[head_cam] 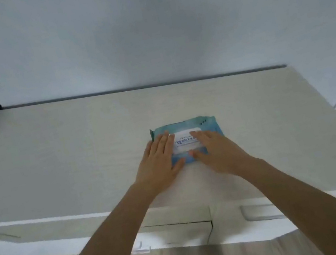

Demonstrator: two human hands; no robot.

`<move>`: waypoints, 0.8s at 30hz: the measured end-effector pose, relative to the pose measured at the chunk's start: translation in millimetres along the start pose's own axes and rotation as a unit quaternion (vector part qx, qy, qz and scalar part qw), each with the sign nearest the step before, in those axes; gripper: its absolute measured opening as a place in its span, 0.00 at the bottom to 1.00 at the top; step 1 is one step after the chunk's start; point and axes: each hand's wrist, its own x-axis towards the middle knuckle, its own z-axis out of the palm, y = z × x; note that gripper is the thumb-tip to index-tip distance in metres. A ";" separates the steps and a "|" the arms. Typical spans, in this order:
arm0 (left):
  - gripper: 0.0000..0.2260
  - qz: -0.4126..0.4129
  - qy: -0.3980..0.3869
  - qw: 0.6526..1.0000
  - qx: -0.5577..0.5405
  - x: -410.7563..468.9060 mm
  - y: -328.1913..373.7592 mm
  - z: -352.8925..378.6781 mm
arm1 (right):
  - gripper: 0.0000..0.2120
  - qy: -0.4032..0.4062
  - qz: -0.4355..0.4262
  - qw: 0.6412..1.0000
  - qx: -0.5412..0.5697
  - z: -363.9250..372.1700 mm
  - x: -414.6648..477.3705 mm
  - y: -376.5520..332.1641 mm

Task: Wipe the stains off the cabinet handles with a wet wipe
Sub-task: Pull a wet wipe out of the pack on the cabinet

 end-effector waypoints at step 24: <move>0.34 0.009 0.074 0.994 -0.075 11.2 -7.8 10.7 | 0.13 0.141 -0.070 0.987 0.021 -19.2 75.7 17.6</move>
